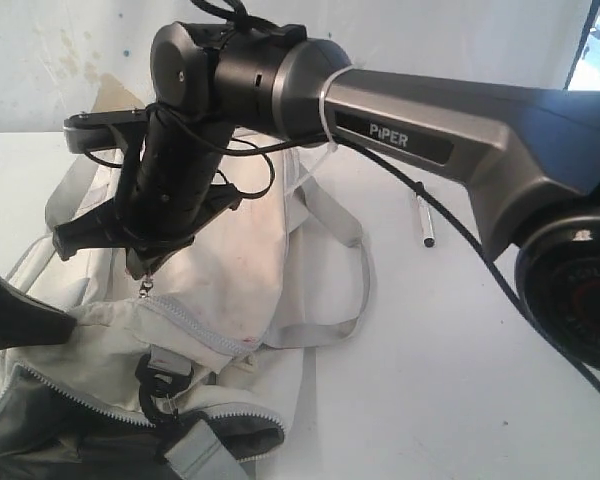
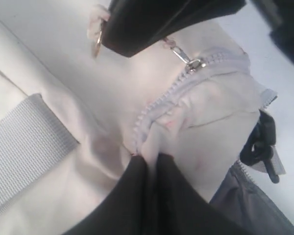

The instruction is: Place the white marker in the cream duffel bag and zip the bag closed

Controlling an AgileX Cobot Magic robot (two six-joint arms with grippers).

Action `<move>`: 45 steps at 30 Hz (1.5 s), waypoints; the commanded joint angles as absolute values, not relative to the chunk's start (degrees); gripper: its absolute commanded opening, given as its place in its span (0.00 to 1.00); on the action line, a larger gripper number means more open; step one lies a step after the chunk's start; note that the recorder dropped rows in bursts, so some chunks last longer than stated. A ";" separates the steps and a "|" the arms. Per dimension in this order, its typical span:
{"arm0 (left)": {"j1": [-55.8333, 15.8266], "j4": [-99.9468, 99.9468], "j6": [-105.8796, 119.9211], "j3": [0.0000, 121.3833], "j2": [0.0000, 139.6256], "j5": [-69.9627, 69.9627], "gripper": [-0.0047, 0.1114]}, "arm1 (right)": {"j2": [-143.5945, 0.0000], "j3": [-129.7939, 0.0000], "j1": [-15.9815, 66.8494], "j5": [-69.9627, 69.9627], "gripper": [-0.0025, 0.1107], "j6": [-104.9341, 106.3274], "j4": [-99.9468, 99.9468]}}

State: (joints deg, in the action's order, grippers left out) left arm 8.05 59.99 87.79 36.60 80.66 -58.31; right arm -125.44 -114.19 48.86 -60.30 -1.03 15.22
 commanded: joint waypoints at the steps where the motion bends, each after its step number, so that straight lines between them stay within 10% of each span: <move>1: 7.75 58.99 81.76 36.61 80.03 -55.45 0.04 | -123.28 -114.77 48.13 -59.13 0.02 -1.26 14.15; 28: 9.20 56.92 58.61 36.61 80.03 -53.19 0.04 | -115.86 -114.46 50.22 -69.81 0.02 -3.28 5.37; 45: 13.32 59.80 58.86 36.61 80.03 -56.54 0.04 | -103.73 -92.43 50.95 -57.93 0.02 -9.13 -1.28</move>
